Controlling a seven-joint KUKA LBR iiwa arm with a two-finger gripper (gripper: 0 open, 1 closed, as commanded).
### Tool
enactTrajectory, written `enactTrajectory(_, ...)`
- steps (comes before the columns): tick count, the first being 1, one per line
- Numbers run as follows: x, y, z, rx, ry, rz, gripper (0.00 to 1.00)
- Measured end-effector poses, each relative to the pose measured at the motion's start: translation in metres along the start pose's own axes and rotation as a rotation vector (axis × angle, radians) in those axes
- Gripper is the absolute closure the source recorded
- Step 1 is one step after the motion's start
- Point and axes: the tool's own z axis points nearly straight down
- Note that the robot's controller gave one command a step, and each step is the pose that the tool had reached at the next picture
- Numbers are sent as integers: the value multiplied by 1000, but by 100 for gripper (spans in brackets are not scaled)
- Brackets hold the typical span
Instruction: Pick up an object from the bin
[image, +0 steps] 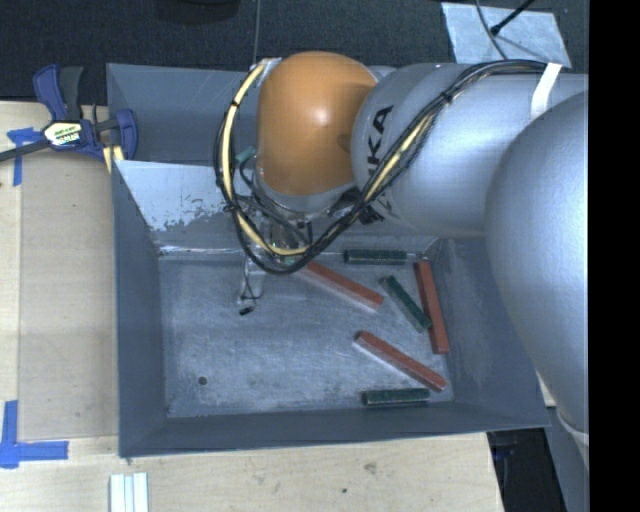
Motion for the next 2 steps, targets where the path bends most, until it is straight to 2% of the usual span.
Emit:
enactTrajectory(1, 7, -64, 27, 3, 0, 151, 0)
enactTrajectory(2, 4, -74, -38, -2, -11, 230, 0)
